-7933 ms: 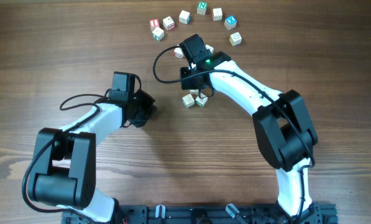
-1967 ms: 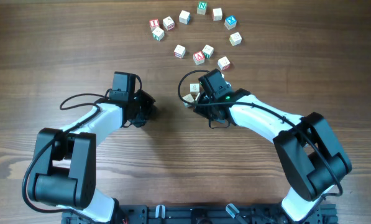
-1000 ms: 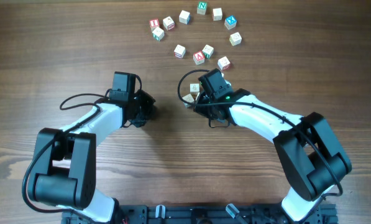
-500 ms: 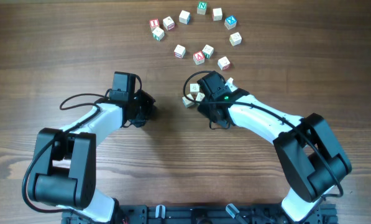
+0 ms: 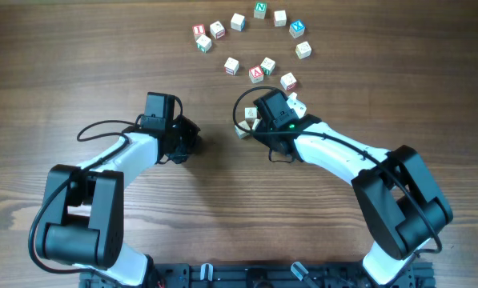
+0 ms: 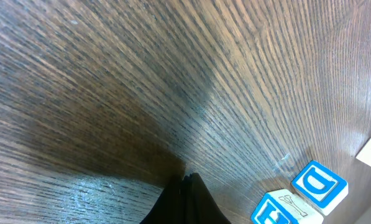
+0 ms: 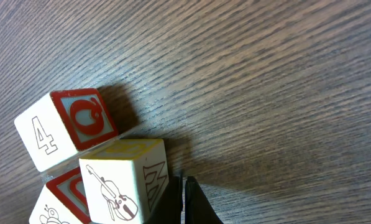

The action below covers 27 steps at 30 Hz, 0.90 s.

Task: Form a circle

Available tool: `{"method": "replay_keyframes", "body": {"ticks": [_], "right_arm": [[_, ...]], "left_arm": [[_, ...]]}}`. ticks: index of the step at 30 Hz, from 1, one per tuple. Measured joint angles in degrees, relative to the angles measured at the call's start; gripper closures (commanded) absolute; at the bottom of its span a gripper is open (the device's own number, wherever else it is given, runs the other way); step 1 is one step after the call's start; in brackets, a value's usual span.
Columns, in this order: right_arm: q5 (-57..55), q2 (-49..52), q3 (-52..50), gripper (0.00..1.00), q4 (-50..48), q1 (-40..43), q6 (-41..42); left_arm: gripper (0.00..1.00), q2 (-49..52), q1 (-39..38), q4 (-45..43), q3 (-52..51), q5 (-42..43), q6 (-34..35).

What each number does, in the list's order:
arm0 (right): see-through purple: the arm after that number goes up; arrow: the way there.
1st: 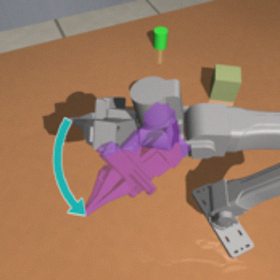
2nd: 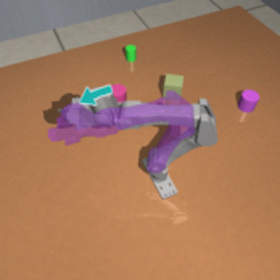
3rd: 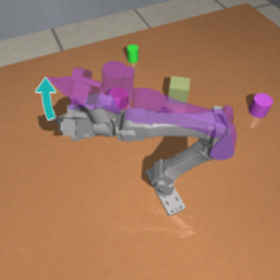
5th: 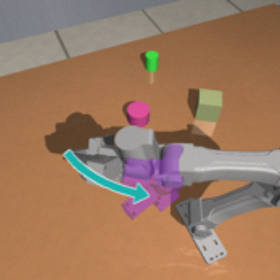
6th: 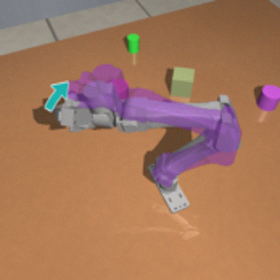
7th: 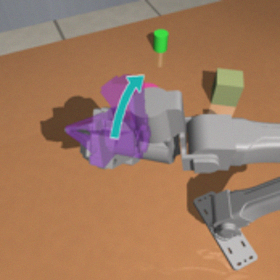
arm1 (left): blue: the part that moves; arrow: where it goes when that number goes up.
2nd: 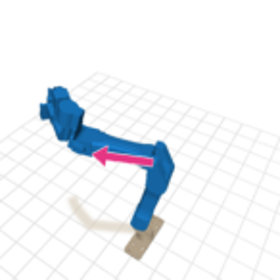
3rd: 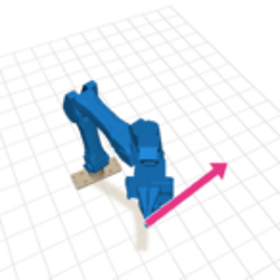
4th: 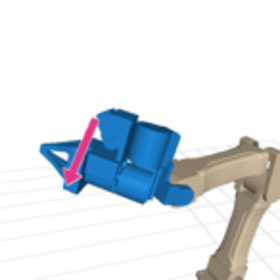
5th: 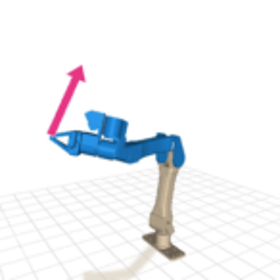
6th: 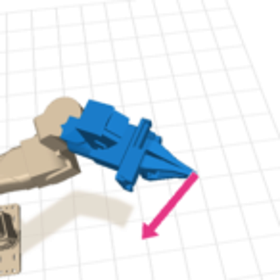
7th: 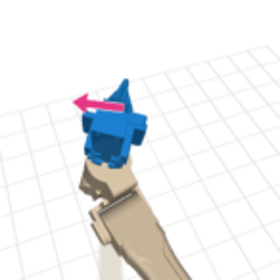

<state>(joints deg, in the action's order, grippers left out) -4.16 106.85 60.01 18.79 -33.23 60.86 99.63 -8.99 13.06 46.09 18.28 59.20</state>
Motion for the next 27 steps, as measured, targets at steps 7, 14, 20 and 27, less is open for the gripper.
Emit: {"method": "replay_keyframes", "body": {"ticks": [7, 14, 20, 27], "right_arm": [[0.04, 0.02, 0.00, 0.95, -0.44, 0.00, -1.20], [0.04, 0.02, 0.00, 0.95, -0.44, 0.00, -1.81], [0.79, 0.02, -0.02, 0.95, -1.75, 0.00, -3.78], [1.16, 0.02, -0.02, 0.95, -1.49, 0.00, -4.44]], "left_arm": [[0.96, 0.00, 0.00, 0.00, 0.00, 0.00, 0.00], [0.96, 0.00, 0.00, 0.00, 0.00, 0.00, 0.00], [0.96, 0.00, 0.00, 0.00, 0.00, 0.00, 0.00], [0.96, 0.00, 0.00, 0.00, 0.00, 0.00, 0.00]]}}
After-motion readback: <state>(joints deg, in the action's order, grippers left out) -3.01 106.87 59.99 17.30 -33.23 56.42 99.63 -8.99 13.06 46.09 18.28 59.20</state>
